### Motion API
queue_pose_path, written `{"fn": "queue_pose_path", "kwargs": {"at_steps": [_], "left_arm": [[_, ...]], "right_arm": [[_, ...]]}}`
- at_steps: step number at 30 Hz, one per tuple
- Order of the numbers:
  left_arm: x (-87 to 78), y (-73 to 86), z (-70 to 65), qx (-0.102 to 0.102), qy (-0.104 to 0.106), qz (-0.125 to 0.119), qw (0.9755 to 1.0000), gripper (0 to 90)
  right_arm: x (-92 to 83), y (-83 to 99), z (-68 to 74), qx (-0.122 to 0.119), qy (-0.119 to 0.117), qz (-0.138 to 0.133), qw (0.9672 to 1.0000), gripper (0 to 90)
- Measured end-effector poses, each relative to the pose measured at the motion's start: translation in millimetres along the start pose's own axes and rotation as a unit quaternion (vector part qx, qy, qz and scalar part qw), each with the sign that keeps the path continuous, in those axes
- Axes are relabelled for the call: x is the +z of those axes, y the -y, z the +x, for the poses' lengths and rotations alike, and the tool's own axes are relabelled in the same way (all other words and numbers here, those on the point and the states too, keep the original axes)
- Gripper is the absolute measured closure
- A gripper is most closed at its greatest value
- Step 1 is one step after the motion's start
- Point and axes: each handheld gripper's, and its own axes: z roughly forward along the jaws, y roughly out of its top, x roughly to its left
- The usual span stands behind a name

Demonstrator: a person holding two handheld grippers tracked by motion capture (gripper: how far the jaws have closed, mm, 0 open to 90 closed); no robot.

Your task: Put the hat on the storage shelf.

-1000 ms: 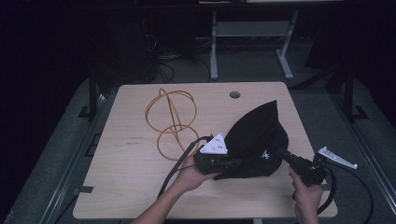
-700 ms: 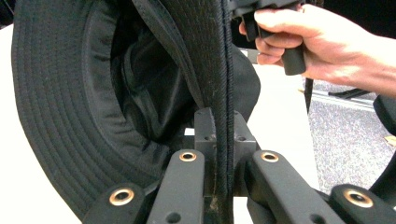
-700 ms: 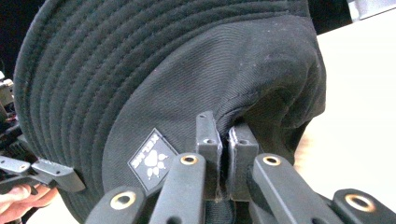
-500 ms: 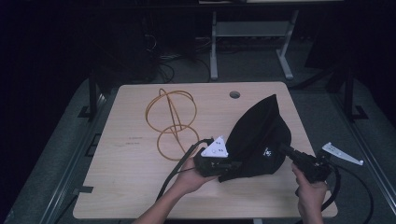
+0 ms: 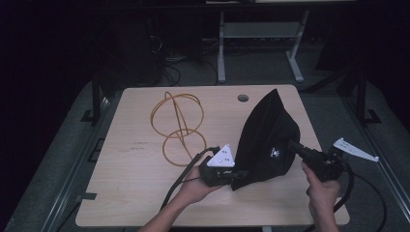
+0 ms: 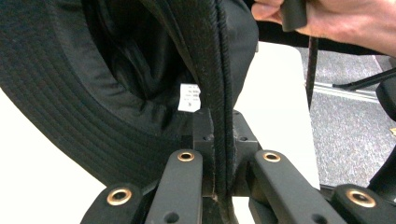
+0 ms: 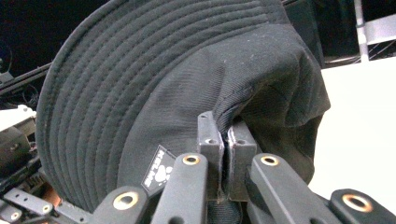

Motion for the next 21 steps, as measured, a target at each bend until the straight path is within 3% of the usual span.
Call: {"fn": "queue_pose_path", "kwargs": {"at_steps": [12, 21], "left_arm": [[-1.4, -0.4, -2.0, 0.001, -0.001, 0.01, 1.0, 81.4], [-4.6, 1.5, 0.8, -0.006, -0.002, 0.02, 0.9998, 68.5]], "right_arm": [[2.9, -18.7, 12.2, -0.031, -0.001, 0.011, 0.9994, 87.1], [2.6, -34.4, 16.6, -0.052, 0.005, 0.016, 0.9985, 87.3]]}}
